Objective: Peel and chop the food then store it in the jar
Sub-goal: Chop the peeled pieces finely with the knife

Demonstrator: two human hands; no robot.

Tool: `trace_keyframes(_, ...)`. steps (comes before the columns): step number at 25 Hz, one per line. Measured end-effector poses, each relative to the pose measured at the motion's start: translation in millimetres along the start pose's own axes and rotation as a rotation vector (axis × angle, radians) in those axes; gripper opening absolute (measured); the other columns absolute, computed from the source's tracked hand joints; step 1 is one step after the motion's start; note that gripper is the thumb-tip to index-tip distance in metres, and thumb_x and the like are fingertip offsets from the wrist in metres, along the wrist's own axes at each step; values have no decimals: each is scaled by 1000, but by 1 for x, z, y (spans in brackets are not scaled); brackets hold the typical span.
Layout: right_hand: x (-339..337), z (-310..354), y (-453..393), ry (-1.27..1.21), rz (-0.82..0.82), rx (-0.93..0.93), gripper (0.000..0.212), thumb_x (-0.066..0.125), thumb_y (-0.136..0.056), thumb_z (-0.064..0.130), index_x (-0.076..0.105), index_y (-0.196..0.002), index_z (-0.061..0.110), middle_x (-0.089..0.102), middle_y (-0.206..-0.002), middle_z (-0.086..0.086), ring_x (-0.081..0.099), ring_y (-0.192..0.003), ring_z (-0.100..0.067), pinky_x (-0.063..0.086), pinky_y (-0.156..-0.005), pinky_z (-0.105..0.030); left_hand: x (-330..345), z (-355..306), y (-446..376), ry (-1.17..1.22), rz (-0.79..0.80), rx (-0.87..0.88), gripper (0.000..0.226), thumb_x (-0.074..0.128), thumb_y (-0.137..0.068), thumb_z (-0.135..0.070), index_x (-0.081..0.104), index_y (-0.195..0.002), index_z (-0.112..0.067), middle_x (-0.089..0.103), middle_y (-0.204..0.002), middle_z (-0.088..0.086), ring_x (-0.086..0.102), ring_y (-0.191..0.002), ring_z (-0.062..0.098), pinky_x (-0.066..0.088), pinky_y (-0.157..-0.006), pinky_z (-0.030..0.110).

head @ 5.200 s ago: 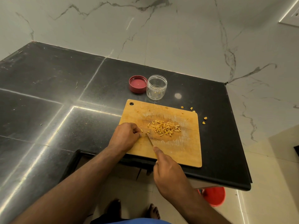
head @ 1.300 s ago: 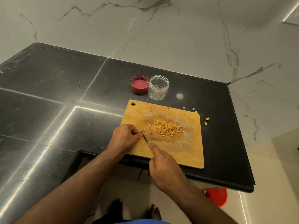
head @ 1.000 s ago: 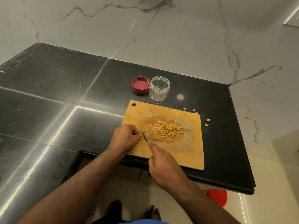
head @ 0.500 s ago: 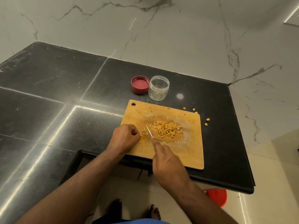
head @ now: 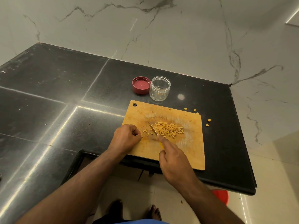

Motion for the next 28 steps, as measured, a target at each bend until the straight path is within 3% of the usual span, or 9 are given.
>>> trace_keyframes(3,8,9,6,-60,65,-33,51,38,-103,21,32,-153,27,46,-148,4,44,-129,-8,38,-108,-26,1,0,-1,-1,-11,-4,5,69,-90,-25,72,-86,-26,66,-84,-13,57,-75,2,37,-56,15)
trace_keyframes(10,17,11,7,12,105,-19,51,36,-103,25,28,-153,28,50,-142,2,48,-124,-12,41,-105,-30,1,0,0,-5,-26,-5,6,69,-89,-25,73,-84,-23,65,-80,-13,57,-73,3,37,-55,17)
trace_keyframes(15,21,15,9,77,120,-26,52,33,-103,26,21,-154,31,56,-124,-2,54,-104,-17,47,-90,-35,2,-2,0,-1,-33,2,8,69,-88,-24,71,-80,-23,67,-79,-11,58,-71,4,35,-53,16)
trace_keyframes(20,19,10,22,36,122,-11,52,33,-103,26,22,-153,32,57,-115,1,53,-96,-13,46,-82,-30,3,-3,2,-11,-42,-4,10,69,-88,-25,68,-78,-25,64,-78,-12,58,-72,4,36,-53,18)
trace_keyframes(28,-9,-4,36,-28,20,13,51,39,-103,21,28,-153,28,50,-137,9,46,-111,1,37,-93,-12,6,-9,1,-41,-34,-10,6,66,-92,-30,71,-92,-25,68,-87,-9,59,-78,6,44,-61,22)
Point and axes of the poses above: each hand's wrist, its own y-axis away from the middle knuckle, its own x-axis out of the palm, z = x × y, the point moved 3 cm from there along -y, towards the middle knuckle
